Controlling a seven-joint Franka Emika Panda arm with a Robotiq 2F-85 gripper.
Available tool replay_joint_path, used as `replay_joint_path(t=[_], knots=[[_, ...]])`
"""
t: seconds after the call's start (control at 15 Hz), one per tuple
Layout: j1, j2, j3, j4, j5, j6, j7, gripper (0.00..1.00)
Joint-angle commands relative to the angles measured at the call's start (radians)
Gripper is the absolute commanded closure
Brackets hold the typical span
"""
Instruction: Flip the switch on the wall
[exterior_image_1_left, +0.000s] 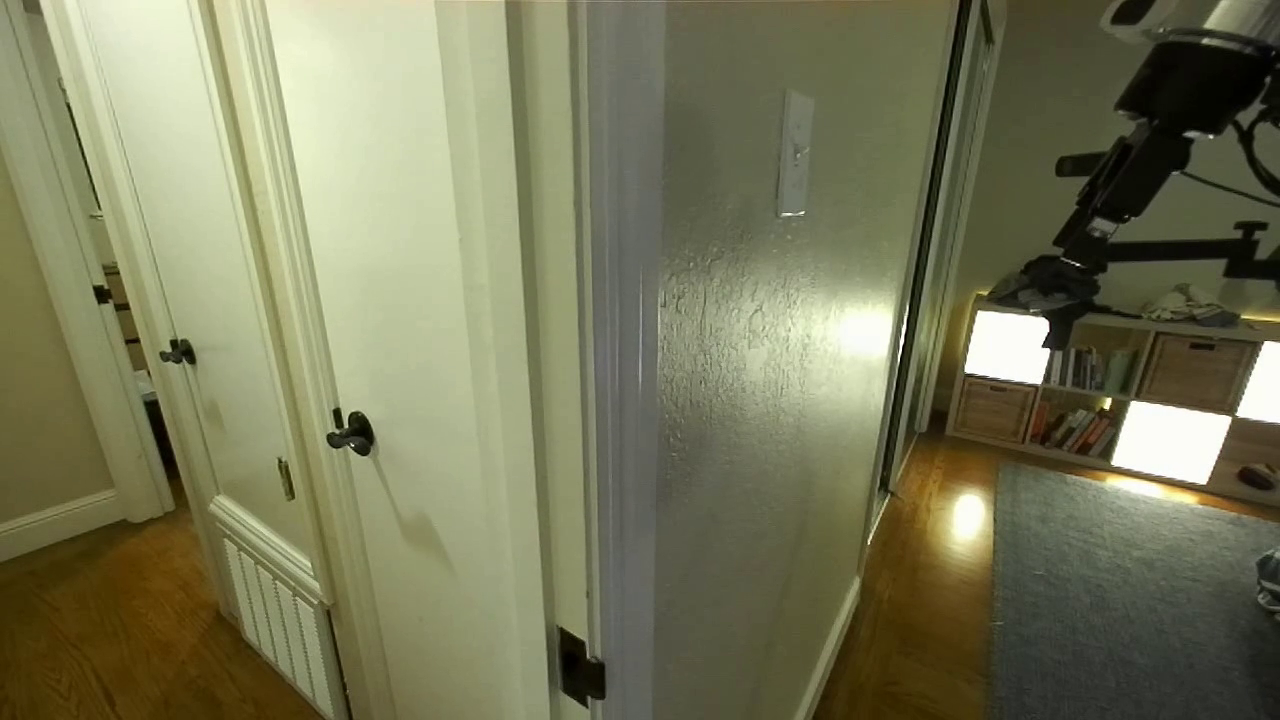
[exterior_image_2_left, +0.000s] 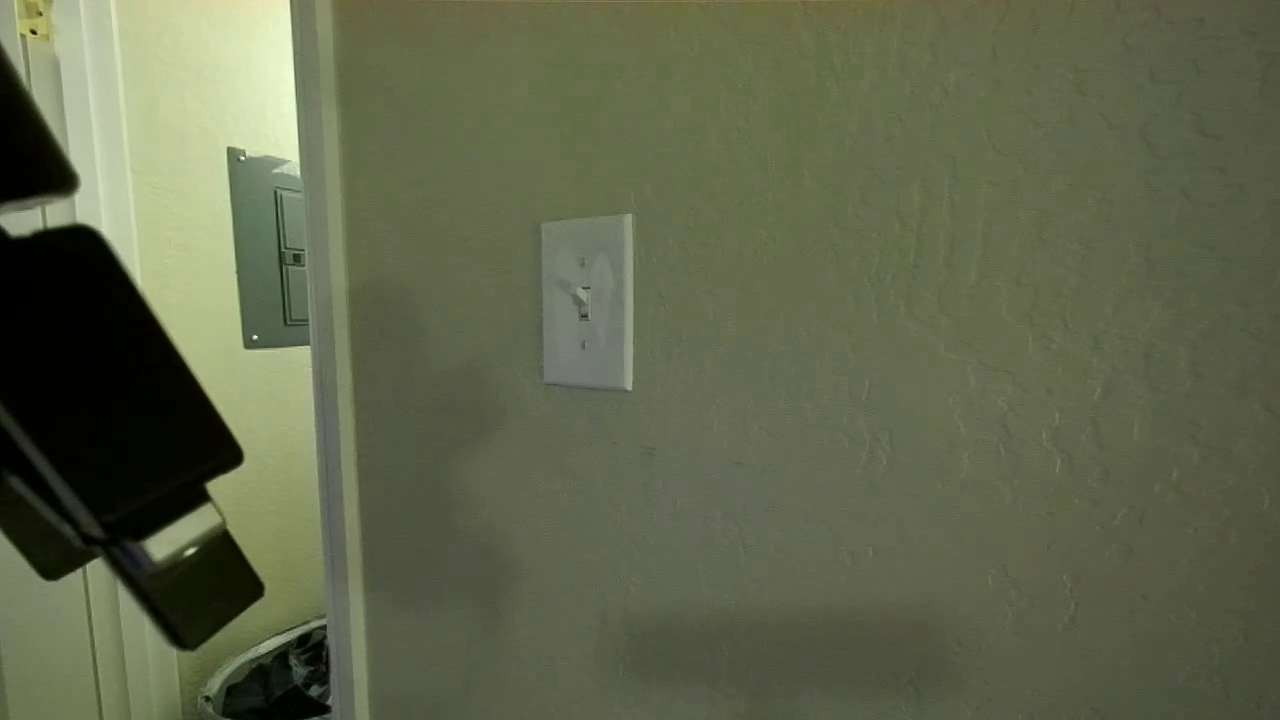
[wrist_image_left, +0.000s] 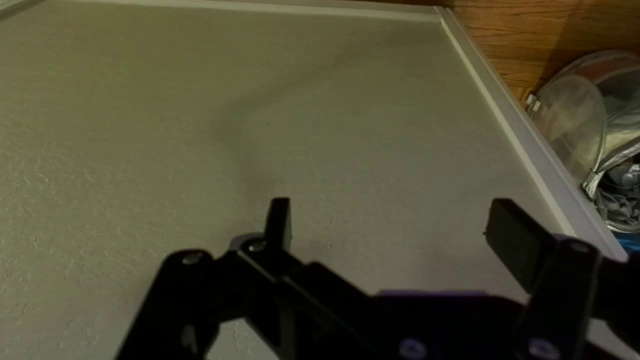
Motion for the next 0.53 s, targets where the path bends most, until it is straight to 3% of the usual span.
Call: replay_joint_path(t=[0.0, 0.47], knots=[[-0.005, 0.000, 0.006, 0.001, 0.004, -0.002, -0.002, 0.00], [0.050, 0.112, 0.018, 0.069, 0.043, 0.194, 0.002, 0.00]])
